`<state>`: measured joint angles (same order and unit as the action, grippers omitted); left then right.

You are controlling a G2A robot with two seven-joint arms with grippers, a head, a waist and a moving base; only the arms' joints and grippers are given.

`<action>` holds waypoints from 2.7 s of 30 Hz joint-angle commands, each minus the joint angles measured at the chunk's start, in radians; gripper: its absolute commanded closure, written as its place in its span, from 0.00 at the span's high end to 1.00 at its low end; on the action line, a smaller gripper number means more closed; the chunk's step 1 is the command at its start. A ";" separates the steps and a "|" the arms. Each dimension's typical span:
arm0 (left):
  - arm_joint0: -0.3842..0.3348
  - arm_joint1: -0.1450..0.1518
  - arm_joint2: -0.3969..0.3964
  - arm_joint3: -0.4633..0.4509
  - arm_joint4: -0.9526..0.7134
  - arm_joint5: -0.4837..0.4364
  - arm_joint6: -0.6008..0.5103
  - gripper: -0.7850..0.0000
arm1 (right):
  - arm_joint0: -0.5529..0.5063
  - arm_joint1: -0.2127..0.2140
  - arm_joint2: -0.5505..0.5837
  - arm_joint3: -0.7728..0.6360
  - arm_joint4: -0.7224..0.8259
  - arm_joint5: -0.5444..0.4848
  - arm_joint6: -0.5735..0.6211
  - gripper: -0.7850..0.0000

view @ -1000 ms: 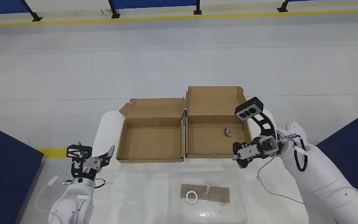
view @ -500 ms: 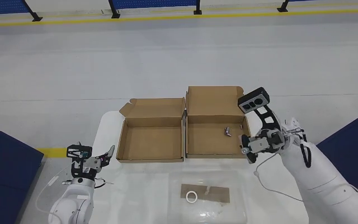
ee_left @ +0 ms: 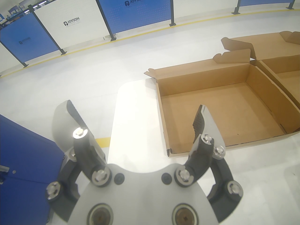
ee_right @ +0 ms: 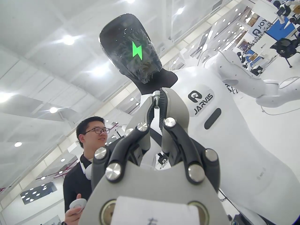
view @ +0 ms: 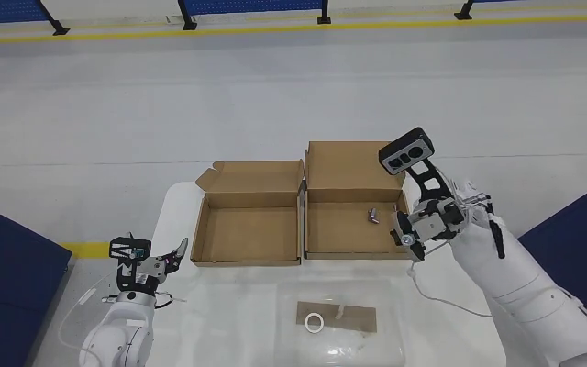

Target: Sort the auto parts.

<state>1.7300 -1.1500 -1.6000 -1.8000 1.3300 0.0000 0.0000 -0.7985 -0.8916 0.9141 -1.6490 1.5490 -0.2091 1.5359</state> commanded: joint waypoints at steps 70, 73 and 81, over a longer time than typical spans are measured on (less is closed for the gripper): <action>0.000 0.000 0.000 0.000 0.000 0.000 0.000 1.00 | -0.062 -0.152 0.008 -0.184 0.184 0.092 -0.199 0.00; 0.000 0.000 0.000 0.000 0.000 0.000 0.000 1.00 | -0.063 -0.163 0.007 -0.177 0.185 0.116 -0.183 0.00; 0.000 0.000 0.000 0.000 0.000 0.000 0.000 1.00 | -0.036 -0.194 0.013 -0.138 0.166 0.141 -0.174 0.00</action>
<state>1.7300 -1.1500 -1.6000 -1.8000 1.3300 0.0000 0.0000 -0.8387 -1.0816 0.9273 -1.7904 1.7206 -0.0725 1.3617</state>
